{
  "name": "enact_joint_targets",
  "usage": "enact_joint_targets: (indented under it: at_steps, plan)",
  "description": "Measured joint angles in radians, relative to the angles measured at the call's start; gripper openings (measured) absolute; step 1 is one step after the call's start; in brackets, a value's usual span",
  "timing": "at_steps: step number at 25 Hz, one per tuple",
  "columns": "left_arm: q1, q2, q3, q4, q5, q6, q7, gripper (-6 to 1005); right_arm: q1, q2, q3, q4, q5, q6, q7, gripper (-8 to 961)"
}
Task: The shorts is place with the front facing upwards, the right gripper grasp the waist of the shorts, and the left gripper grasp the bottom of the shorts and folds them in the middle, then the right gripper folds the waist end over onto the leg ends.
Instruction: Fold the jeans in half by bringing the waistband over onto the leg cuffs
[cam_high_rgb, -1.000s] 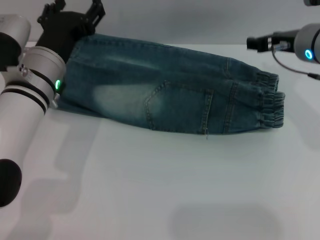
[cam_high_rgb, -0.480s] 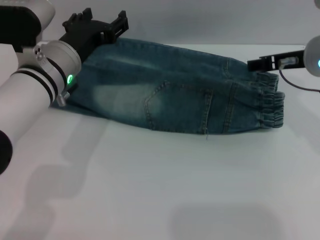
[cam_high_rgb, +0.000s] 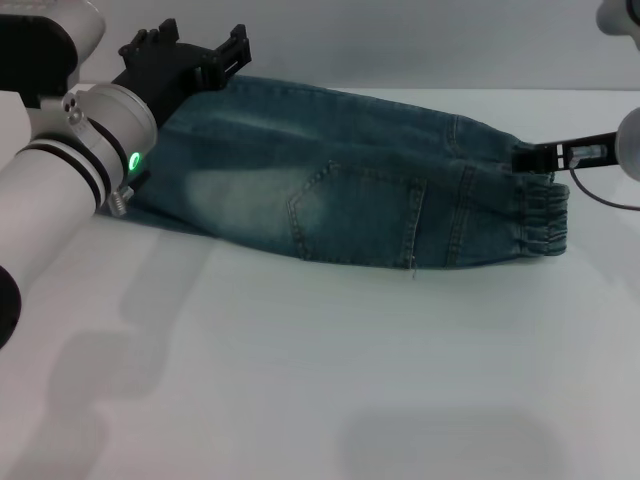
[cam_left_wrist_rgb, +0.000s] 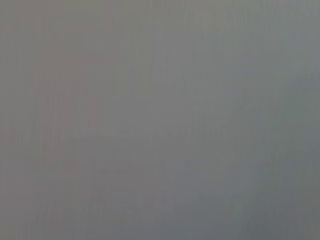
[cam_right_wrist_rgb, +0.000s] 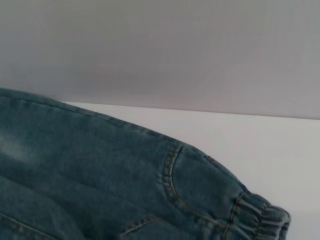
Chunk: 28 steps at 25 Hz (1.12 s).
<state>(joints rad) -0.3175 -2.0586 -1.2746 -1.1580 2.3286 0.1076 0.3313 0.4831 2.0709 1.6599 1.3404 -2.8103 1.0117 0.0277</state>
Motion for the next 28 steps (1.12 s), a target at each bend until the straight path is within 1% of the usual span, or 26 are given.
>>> enact_joint_targets:
  at_steps: [5,13,23,28]
  plan:
    - [0.000,0.000,0.000,0.001,0.000,0.000,0.000,859,0.005,0.002,-0.003,-0.029,0.010,-0.010,0.000,637]
    - [-0.016,0.000,0.000,0.016,0.000,-0.007,0.000,859,-0.003,0.004,-0.015,-0.007,0.050,-0.012,-0.001,637]
    - [-0.021,0.000,0.000,0.022,0.000,-0.008,0.000,859,0.007,0.003,-0.049,-0.016,0.061,-0.012,-0.001,638]
    - [-0.025,-0.001,0.002,0.025,0.000,-0.006,0.000,859,0.026,0.002,-0.041,-0.069,0.060,-0.022,-0.001,637]
